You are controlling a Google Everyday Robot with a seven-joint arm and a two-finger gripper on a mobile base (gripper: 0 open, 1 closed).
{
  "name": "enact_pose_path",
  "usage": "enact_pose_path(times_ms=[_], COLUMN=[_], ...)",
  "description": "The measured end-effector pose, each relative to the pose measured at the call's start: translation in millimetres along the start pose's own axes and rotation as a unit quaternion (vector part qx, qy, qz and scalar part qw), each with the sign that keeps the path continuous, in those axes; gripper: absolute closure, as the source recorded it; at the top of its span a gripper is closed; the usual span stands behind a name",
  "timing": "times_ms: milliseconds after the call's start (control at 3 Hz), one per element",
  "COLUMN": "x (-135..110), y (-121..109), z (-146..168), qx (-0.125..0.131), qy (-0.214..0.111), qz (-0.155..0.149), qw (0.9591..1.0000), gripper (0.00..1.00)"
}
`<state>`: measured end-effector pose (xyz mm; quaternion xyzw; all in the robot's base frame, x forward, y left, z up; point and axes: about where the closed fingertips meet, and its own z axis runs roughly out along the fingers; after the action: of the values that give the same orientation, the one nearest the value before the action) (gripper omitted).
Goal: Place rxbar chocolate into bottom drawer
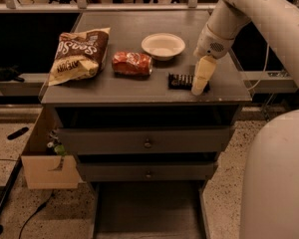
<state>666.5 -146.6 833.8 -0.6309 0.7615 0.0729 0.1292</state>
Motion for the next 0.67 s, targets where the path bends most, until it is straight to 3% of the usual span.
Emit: enact_pose_path(times_ms=[667], x=[4], y=[5], z=[28], qx=[-0.023], qy=[0.006], qz=[0.008], qw=[0.9997], gripper=[0.04])
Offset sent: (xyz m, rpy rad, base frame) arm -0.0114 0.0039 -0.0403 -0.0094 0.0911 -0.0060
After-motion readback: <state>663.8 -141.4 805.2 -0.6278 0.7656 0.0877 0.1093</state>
